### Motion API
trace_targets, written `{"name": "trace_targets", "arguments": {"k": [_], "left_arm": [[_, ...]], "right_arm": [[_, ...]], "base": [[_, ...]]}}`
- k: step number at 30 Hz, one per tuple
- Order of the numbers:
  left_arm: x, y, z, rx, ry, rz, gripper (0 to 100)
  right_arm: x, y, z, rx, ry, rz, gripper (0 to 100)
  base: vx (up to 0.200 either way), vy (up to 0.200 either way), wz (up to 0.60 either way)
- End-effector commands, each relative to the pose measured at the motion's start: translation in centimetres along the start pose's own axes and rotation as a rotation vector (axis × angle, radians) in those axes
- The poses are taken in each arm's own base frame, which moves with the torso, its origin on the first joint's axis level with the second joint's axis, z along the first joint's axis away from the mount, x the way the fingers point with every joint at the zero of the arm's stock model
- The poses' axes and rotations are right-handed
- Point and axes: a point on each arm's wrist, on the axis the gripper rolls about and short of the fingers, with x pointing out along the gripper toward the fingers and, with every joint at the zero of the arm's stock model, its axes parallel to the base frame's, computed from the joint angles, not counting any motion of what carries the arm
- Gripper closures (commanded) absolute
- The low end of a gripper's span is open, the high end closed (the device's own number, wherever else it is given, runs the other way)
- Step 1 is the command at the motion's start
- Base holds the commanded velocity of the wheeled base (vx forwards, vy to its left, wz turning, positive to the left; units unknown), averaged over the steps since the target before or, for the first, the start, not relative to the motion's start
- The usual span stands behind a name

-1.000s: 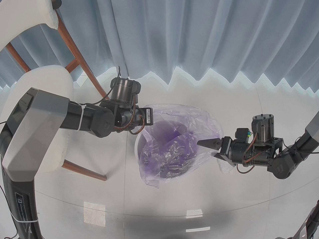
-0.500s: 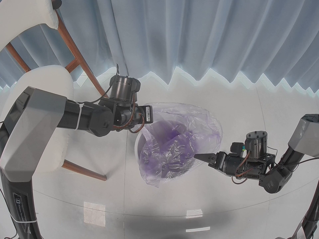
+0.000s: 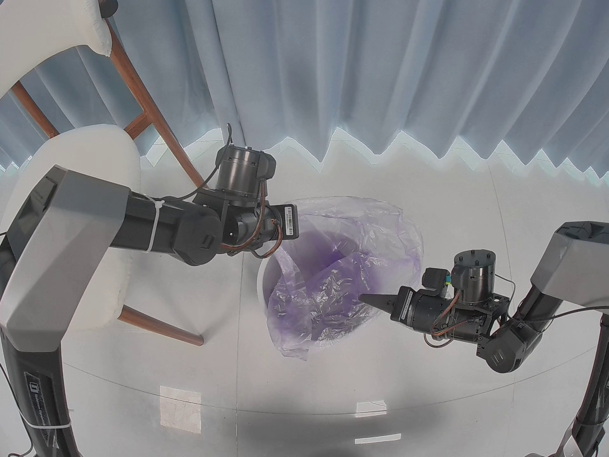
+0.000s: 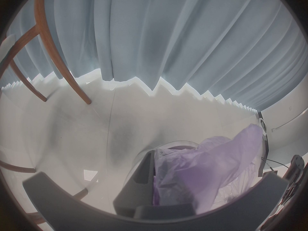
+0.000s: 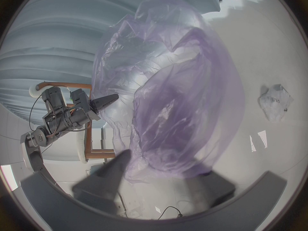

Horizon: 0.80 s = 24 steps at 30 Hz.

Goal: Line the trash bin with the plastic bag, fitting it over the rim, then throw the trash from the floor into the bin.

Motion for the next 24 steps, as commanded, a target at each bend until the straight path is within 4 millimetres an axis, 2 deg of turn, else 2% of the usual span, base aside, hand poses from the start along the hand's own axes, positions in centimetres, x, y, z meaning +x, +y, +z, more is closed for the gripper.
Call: {"name": "trace_targets", "arguments": {"k": [1,4,8,11,13,14,15,16,17,19,20,24], "left_arm": [[0.0,0.0,-0.1,-0.001,0.001,0.001,100],[0.1,0.4,0.1,-0.005,-0.003,0.01,100],[0.0,1.7,1.4,-0.013,-0.032,0.035,100],[-0.1,1.8,2.3,-0.028,-0.038,0.045,100],[-0.2,2.0,2.0,-0.043,0.003,0.07,100],[-0.2,2.0,1.9,-0.046,0.011,0.072,100],[-0.4,2.3,1.8,-0.061,0.041,0.086,100],[-0.4,2.3,1.8,-0.061,0.041,0.086,100],[-0.6,3.0,2.1,-0.072,0.071,0.11,100],[-0.5,3.1,2.3,-0.075,0.073,0.115,100],[-0.3,3.4,3.0,-0.084,0.066,0.122,100],[1.4,4.1,2.6,-0.087,0.084,0.164,100]], "right_arm": [[0.1,0.1,0.2,-0.004,-0.006,0.005,100],[-0.4,0.8,1.0,-0.012,-0.03,0.022,100],[-1.2,0.9,3.4,-0.011,-0.084,0.014,100],[-2.4,1.1,6.9,0.007,-0.135,0.006,100],[-3.7,1.0,9.2,0.042,-0.133,-0.003,100],[-3.9,1.0,9.5,0.048,-0.13,-0.006,100],[-4.5,0.9,10.7,0.074,-0.113,-0.016,100],[-4.5,0.9,10.7,0.074,-0.113,-0.016,100],[-5.0,0.6,12.6,0.109,-0.1,-0.05,100],[-5.1,0.6,13.0,0.116,-0.1,-0.058,100],[-4.8,0.7,14.2,0.124,-0.088,-0.077,100],[-3.6,0.1,15.1,0.128,-0.088,-0.086,100]], "base": [[0.0,0.0,0.0],[0.0,0.0,0.0],[0.0,0.0,0.0],[0.0,0.0,0.0],[0.0,0.0,0.0],[0.0,0.0,0.0],[0.0,0.0,0.0],[0.0,0.0,0.0],[0.0,0.0,0.0],[0.0,0.0,0.0],[0.0,0.0,0.0],[0.0,0.0,0.0]]}}
